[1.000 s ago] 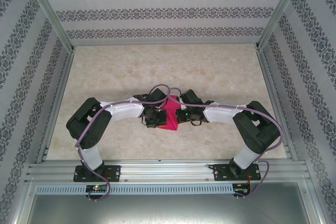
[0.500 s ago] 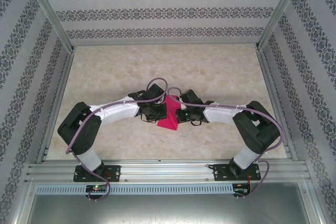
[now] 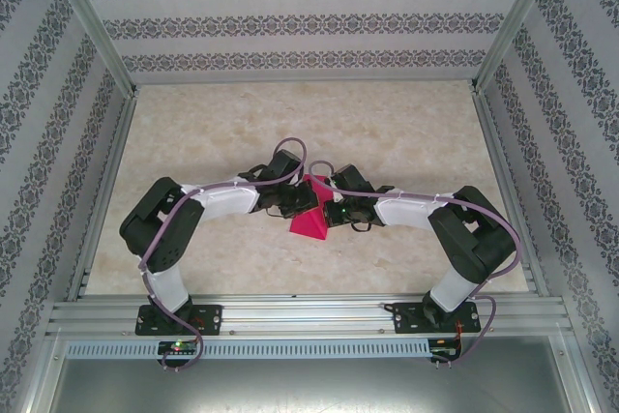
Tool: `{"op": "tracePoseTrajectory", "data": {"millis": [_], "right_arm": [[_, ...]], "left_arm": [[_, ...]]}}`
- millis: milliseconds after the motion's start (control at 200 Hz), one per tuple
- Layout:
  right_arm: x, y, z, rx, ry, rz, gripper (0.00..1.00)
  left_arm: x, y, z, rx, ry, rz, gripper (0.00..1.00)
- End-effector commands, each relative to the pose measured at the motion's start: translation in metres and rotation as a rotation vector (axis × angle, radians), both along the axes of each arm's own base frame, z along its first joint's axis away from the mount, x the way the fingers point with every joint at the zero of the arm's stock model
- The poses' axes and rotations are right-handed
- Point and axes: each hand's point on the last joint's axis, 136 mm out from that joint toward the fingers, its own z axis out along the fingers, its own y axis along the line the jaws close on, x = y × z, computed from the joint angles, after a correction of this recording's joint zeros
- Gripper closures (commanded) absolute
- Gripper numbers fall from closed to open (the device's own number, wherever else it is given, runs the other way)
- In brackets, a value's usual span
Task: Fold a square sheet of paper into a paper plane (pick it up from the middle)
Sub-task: Fold the triangle a second time at the center of the table.
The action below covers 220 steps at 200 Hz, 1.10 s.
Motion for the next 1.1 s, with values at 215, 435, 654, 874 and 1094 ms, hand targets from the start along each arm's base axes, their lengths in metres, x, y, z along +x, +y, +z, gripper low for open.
{"op": "tracePoseTrajectory", "data": {"millis": [215, 435, 654, 874, 1094], "right_arm": [[-0.009, -0.005, -0.016, -0.045, 0.042, -0.004, 1.00], [-0.009, -0.005, -0.015, -0.043, 0.043, -0.005, 1.00], [-0.003, 0.005, 0.002, 0.006, 0.025, -0.008, 0.93], [0.003, -0.006, 0.050, 0.041, -0.056, -0.089, 0.68], [-0.023, 0.024, 0.079, 0.358, 0.018, -0.075, 0.78]], "left_arm": [[-0.003, 0.005, -0.016, -0.010, 0.005, 0.010, 0.97], [-0.009, 0.018, -0.042, 0.067, 0.056, 0.023, 0.97], [-0.025, 0.036, -0.073, 0.153, 0.135, 0.038, 0.98], [-0.029, 0.037, -0.073, 0.156, 0.135, 0.022, 0.98], [-0.028, 0.034, -0.067, 0.145, 0.129, 0.011, 0.98]]}}
